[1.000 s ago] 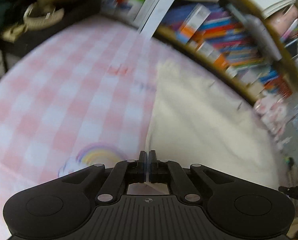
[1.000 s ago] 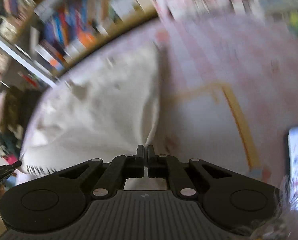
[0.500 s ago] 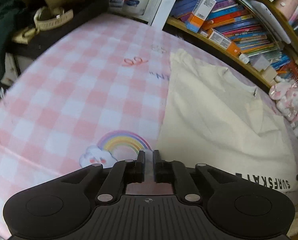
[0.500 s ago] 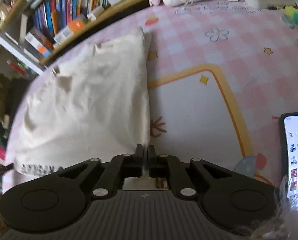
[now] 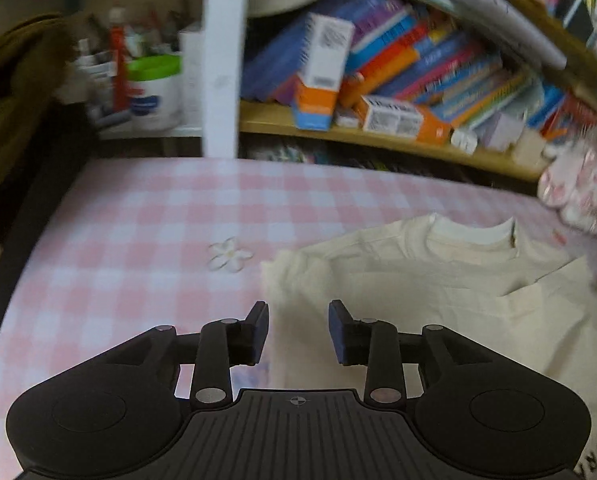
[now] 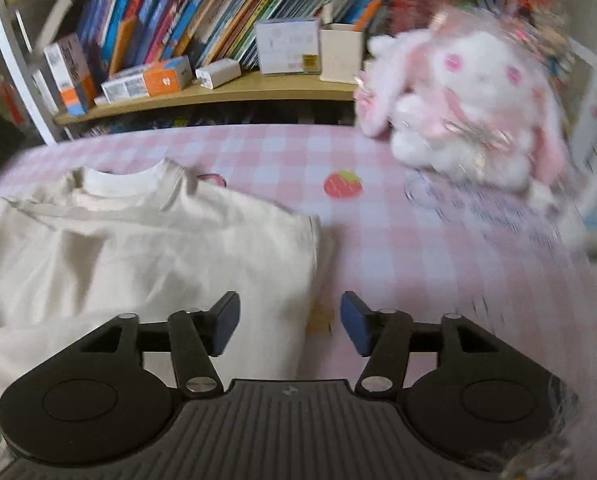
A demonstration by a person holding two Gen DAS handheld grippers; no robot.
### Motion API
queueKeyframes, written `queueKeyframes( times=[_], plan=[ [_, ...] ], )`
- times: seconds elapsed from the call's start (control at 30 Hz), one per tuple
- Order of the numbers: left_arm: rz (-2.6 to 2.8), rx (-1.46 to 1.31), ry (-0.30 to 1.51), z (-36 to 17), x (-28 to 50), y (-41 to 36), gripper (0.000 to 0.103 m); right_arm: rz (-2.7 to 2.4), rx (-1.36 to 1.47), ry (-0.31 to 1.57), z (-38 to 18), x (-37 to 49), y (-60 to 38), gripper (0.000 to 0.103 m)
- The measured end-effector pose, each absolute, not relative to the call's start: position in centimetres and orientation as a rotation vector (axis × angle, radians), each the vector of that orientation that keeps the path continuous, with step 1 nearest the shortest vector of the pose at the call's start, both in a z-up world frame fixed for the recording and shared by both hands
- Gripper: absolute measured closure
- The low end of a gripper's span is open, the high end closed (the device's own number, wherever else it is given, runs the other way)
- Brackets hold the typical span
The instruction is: Fold clothes
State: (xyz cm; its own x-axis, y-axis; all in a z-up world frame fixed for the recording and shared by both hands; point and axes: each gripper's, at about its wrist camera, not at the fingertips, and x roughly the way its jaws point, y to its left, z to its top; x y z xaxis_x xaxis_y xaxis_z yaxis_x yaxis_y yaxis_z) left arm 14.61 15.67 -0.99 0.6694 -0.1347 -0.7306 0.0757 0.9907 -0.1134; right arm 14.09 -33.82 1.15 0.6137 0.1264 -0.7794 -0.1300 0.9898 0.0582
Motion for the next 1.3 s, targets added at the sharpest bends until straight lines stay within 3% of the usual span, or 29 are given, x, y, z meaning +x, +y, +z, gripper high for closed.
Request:
queueKeyframes(
  times=[0.03, 0.17, 0.33, 0.37, 0.4, 0.43, 0.53, 0.63, 0.87, 0.93, 1.0, 1.1, 1.3],
  plan=[
    [-0.120, -0.061, 0.831, -1.2, 15.1, 15.4, 0.063, 0.138, -0.022, 0.899, 0.9, 15.0, -33.4, 0.029],
    [-0.137, -0.032, 0.845, -2.0, 16.8, 15.0, 0.060, 0.131, -0.023, 0.905, 0.0, 17.6, -32.9, 0.034],
    [-0.137, -0.033, 0.872, -3.1, 18.7, 15.5, 0.061, 0.131, -0.006, 0.936, -1.2, 19.9, -32.6, 0.061],
    [-0.153, -0.044, 0.868, -3.2, 18.8, 15.6, 0.067, 0.130, -0.005, 0.941, -1.5, 20.3, -32.6, 0.063],
    [-0.173, -0.057, 0.862, -3.3, 18.8, 15.7, 0.094, 0.135, 0.001, 0.943, -1.6, 20.5, -32.6, 0.071],
    [-0.169, -0.081, 0.851, -3.4, 18.9, 16.0, 0.099, 0.142, 0.007, 0.944, -1.8, 20.6, -32.7, 0.090],
    [-0.144, -0.160, 0.817, -3.5, 19.1, 17.3, 0.101, 0.163, 0.057, 0.879, -0.4, 19.6, -33.4, 0.093],
    [-0.119, -0.238, 0.781, -3.7, 19.3, 18.5, 0.101, 0.143, 0.284, 0.727, 2.0, 17.5, -36.6, 0.094],
    [-0.055, -0.259, 0.794, -4.8, 20.7, 18.3, 0.100, -0.017, 0.301, 0.859, -3.0, 21.1, -37.6, 0.094],
    [-0.055, -0.237, 0.774, -3.9, 20.4, 17.9, 0.091, -0.025, 0.297, 0.856, -3.2, 21.4, -37.5, 0.095],
    [-0.055, -0.214, 0.755, -3.1, 20.1, 17.5, 0.070, -0.021, 0.275, 0.857, -2.9, 21.5, -37.5, 0.094],
    [-0.055, -0.180, 0.725, -1.9, 19.7, 16.9, 0.069, -0.032, 0.216, 0.837, -1.9, 21.3, -37.6, 0.081],
    [-0.132, -0.119, 0.688, 0.4, 18.6, 14.1, 0.069, 0.055, 0.075, 0.767, 0.7, 20.2, -35.9, 0.068]
  ],
)
